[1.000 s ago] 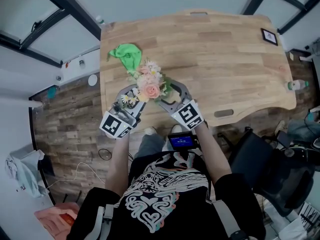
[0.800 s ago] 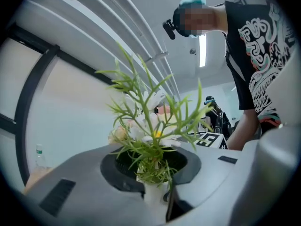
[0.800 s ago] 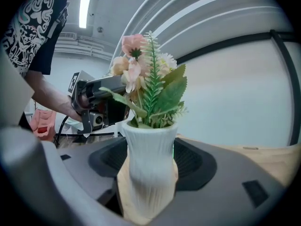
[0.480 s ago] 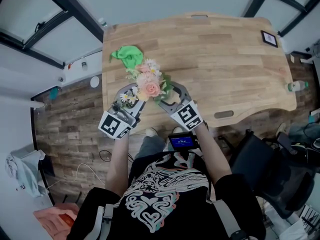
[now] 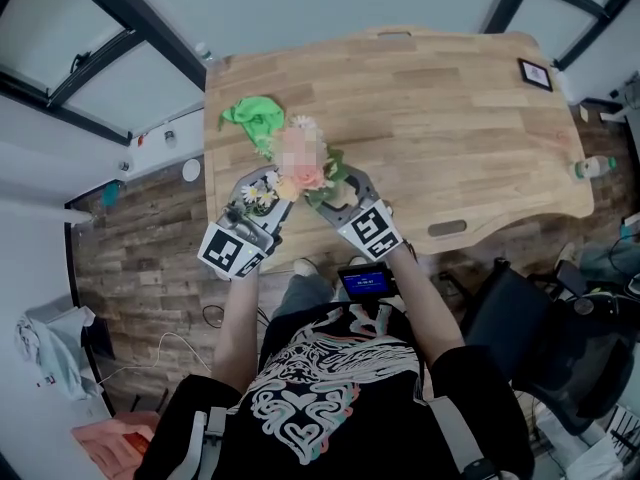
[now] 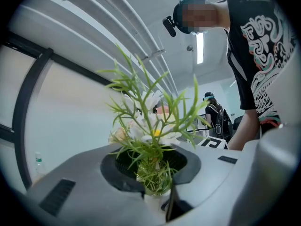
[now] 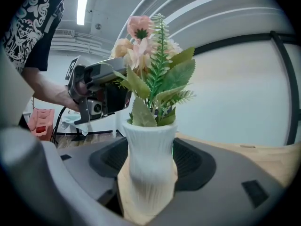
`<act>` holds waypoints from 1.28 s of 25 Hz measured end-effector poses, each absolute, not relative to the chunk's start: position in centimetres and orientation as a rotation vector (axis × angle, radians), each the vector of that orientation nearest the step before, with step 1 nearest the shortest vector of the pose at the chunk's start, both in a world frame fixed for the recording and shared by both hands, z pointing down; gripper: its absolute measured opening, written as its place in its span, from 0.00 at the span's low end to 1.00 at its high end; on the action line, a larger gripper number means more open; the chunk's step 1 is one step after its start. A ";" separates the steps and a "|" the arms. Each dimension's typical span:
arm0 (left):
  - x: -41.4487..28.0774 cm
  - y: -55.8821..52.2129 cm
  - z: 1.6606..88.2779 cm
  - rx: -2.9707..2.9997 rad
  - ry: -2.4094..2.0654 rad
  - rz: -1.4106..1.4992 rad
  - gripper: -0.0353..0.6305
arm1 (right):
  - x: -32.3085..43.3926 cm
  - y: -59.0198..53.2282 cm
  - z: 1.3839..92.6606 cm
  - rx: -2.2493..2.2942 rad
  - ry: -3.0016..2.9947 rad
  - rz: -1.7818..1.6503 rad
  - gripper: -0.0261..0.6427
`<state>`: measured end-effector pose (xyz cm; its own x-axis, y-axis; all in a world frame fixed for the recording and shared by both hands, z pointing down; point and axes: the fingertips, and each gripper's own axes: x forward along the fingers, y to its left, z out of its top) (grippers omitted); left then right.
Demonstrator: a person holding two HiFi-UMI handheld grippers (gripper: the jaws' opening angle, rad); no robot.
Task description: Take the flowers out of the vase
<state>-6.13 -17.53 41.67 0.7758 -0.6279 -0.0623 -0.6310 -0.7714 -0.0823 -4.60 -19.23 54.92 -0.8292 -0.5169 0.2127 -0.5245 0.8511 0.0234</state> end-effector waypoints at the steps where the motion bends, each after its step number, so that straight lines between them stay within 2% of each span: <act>1: -6.2 -17.6 41.6 -2.869 1.024 0.055 0.21 | -4.6 -19.3 54.9 0.803 -2.817 0.055 0.50; 32: -6.1 -18.4 40.5 -2.860 1.035 0.061 0.20 | -4.4 -19.4 55.6 0.809 -2.795 0.061 0.47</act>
